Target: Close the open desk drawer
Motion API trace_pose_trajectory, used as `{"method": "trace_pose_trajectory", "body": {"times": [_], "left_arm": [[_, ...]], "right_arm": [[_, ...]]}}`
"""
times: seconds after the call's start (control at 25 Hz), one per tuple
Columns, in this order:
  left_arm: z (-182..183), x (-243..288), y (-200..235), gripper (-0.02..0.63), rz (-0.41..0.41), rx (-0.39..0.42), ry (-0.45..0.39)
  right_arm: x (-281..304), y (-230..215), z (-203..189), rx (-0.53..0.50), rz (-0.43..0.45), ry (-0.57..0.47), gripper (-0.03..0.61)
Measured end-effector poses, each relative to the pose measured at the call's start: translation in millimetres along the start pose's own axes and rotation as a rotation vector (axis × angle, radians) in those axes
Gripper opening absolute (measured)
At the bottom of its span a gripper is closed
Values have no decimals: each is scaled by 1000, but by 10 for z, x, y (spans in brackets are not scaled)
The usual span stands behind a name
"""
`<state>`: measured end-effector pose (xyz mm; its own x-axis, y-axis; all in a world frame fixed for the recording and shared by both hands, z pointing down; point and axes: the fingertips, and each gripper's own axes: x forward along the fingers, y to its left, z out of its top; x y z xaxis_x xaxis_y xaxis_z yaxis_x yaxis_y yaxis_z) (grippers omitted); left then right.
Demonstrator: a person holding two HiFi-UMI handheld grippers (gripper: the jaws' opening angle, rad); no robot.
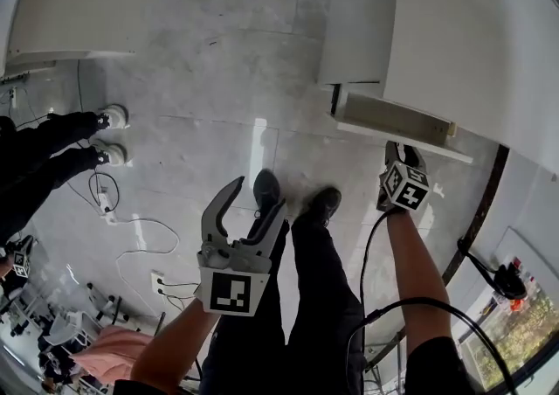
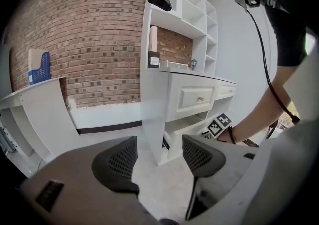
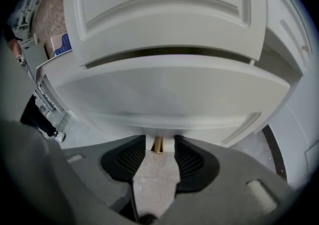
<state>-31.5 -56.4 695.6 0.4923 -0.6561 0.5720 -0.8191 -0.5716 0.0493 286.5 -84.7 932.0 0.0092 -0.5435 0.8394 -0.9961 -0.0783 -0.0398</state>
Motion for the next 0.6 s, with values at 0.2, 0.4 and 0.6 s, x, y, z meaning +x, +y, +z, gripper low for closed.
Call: {"method": "trace_pose_trajectory", "body": {"times": [0.2,0.4,0.6], "left_arm": [[-74,22,119,281,29,-33,14],[-39,53,203,281,35,-19,-8],[-6,88,208,281,31,-1,-26]], "right_arm": [[176,-15,241,-11,-11,-37,181],[282,-2,403,-9,-17,-62,179],[390,-17,533,-19,-18,-80,179]]}}
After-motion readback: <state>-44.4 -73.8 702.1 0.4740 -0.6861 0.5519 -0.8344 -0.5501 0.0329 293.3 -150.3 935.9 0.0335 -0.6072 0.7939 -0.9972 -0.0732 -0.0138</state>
